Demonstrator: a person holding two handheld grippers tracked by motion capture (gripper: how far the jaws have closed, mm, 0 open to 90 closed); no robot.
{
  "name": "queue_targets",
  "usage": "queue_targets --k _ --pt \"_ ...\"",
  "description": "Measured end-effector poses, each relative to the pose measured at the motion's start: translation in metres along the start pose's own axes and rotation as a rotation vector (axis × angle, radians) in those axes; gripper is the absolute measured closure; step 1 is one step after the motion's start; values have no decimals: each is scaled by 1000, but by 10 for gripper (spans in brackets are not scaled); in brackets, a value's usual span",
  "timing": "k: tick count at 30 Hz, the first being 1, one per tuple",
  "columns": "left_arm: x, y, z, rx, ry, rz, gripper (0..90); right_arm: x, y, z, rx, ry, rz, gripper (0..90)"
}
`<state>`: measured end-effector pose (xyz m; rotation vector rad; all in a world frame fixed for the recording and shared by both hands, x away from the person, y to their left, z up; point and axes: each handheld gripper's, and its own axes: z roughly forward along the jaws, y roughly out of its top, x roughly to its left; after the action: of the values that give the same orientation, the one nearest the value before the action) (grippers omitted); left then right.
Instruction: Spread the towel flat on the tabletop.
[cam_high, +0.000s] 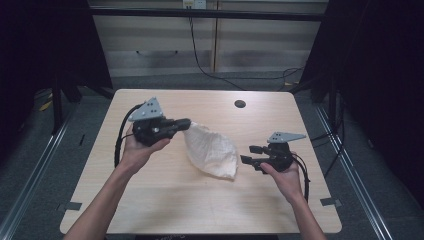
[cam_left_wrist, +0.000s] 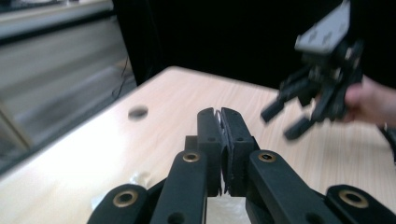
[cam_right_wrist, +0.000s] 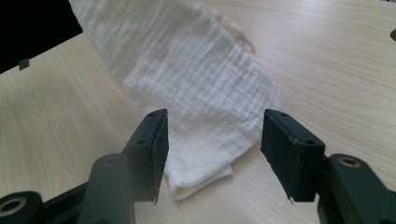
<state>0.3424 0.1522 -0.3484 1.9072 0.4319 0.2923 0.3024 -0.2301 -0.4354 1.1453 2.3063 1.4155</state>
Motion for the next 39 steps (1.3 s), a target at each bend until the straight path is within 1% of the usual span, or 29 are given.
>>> queue_targets --k 1,2,3,4,5,6,9,10,12,14,16,17,18,19,21,22,23,24,25,26,27,29,30,31,32,34,35,37,39 --pt "3 -13 -2 19 11 -21 877 1 0 1 3 -1 2 420" --pt "6 -24 -5 35 12 -35 877 1 -1 4 12 2 0 421" --pt "12 -42 -8 57 28 -67 877 2 -1 6 13 4 -1 421" --pt "12 -42 -8 57 28 -67 877 2 -1 6 13 4 -1 421" --pt "18 -54 -11 67 38 -93 877 1 -1 10 24 7 -2 424" --pt "20 -61 -13 70 44 -112 877 1 -1 10 24 7 -2 424" --pt "30 -83 -19 103 83 -149 877 1 -2 16 42 8 -5 428" --pt "33 -91 -21 109 96 -173 876 1 -2 19 48 10 -5 432" --pt "38 -103 -24 117 108 -204 877 1 -1 29 73 16 -17 458" --pt "41 -113 -25 140 121 -220 876 1 0 35 77 18 -22 483" --pt "44 -121 -23 171 137 -227 876 -1 1 43 93 26 -26 510" --pt "46 -125 -22 178 138 -238 876 -1 1 43 93 26 -26 510" --pt "47 -129 -21 188 140 -242 876 -3 3 53 111 28 -39 553" --pt "48 -131 -20 202 143 -243 876 -5 5 58 114 28 -44 582" --pt "51 -137 -18 209 146 -258 875 -12 9 68 114 27 -41 592" --pt "51 -137 -18 209 146 -258 875 -12 9 68 114 27 -41 592" --pt "52 -139 -18 208 145 -266 875 -15 11 74 115 25 -34 599" --pt "53 -141 -18 209 139 -266 875 -20 13 80 118 26 -34 607" --pt "54 -143 -18 208 138 -273 874 -29 16 93 132 21 -18 604" --pt "54 -144 -17 208 134 -280 874 -29 16 93 132 21 -18 604" --pt "55 -146 -17 210 129 -285 872 -36 19 103 142 23 -7 608" --pt "56 -148 -18 213 130 -288 872 -37 21 107 143 22 -6 608" --pt "56 -149 -18 211 127 -289 872 -43 26 115 154 11 3 616" --pt "57 -149 -19 196 125 -301 872 -45 27 118 155 16 2 621" --pt "57 -149 -19 196 125 -301 872 -45 27 118 155 16 2 621" --pt "59 -150 -19 192 122 -303 872 -49 29 127 173 7 6 627" --pt "61 -150 -18 189 122 -309 871 -52 29 133 189 3 7 627" --pt "62 -150 -17 185 125 -316 871 -53 28 137 193 1 12 626" --pt "62 -149 -15 183 127 -310 871 -56 26 142 204 -2 19 620"
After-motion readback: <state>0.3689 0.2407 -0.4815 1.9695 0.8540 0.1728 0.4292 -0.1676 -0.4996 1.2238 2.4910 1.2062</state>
